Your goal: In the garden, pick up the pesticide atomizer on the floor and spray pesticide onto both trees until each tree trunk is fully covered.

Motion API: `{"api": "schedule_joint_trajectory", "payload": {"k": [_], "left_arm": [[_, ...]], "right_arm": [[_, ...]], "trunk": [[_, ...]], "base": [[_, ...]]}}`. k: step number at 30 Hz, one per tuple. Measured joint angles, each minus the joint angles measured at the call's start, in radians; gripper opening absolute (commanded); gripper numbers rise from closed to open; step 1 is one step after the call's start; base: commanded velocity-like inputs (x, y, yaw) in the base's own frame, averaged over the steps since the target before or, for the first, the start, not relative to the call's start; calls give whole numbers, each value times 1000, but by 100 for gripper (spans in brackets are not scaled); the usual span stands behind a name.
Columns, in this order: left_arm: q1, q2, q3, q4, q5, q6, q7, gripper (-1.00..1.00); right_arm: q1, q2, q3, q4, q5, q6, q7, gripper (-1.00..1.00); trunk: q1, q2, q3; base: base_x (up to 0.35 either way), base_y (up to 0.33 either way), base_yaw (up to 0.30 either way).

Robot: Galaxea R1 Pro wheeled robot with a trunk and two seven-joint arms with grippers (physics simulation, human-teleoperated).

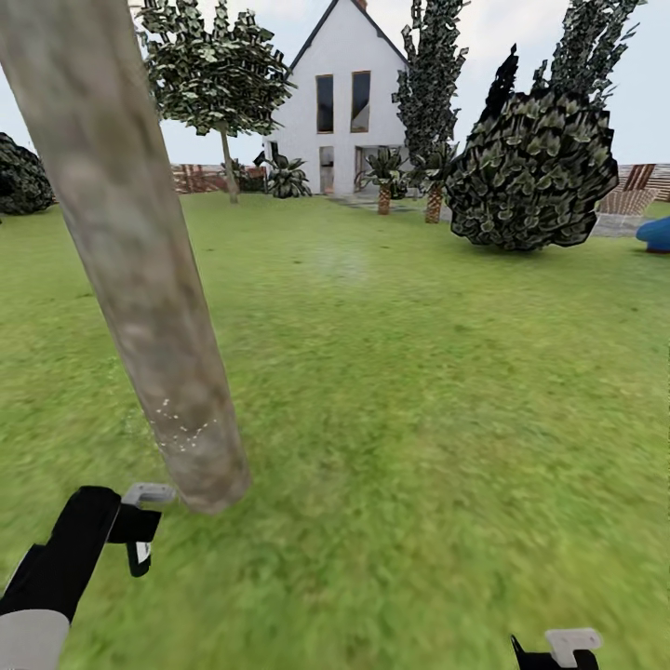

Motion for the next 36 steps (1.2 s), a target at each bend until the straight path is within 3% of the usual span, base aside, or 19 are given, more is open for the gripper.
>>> {"api": "schedule_joint_trajectory", "payload": {"k": [1,5,8,12,15,17,21,23,26,27,36], "left_arm": [[0,-1,0,57,1,-40,0,-100],[-2,-4,9,133,7,-125,19,-100],[0,-17,19,234,6,-184,67,-100],[-1,-39,35,263,18,-262,168,-100],[-2,-50,38,254,24,-271,210,-100],[-2,-75,37,250,26,-271,238,-100],[-2,-118,37,243,27,-271,350,-100],[-3,-121,38,243,39,-270,354,-100],[-3,-121,34,244,154,-270,359,-100],[-3,-121,34,244,164,-270,360,-100],[-3,-119,35,227,176,-271,361,-100]], "right_arm": [[0,0,0,0,0,0,0,100],[0,1,0,0,0,0,0,100],[0,1,0,1,1,0,1,100],[0,3,0,1,2,0,2,100],[0,3,0,1,1,0,0,100],[0,3,0,0,1,-1,0,100],[0,3,0,0,0,-2,-1,100],[0,3,0,0,0,-1,-2,100],[0,3,0,0,0,-2,-2,100],[0,3,0,0,-1,-2,-2,100],[0,1,-1,1,-1,-2,-2,100]], "trunk": [[0,0,0],[0,0,0],[0,0,0],[0,0,0],[0,0,0],[0,0,0],[0,0,0],[0,0,0],[0,0,0],[0,0,0],[0,0,0]], "base": [[128,-262,0],[173,-237,0],[139,-246,0],[148,-251,0],[155,-251,26],[151,-251,199],[146,-251,266],[186,-231,277],[247,-176,277],[276,-147,277],[208,-179,86]]}}
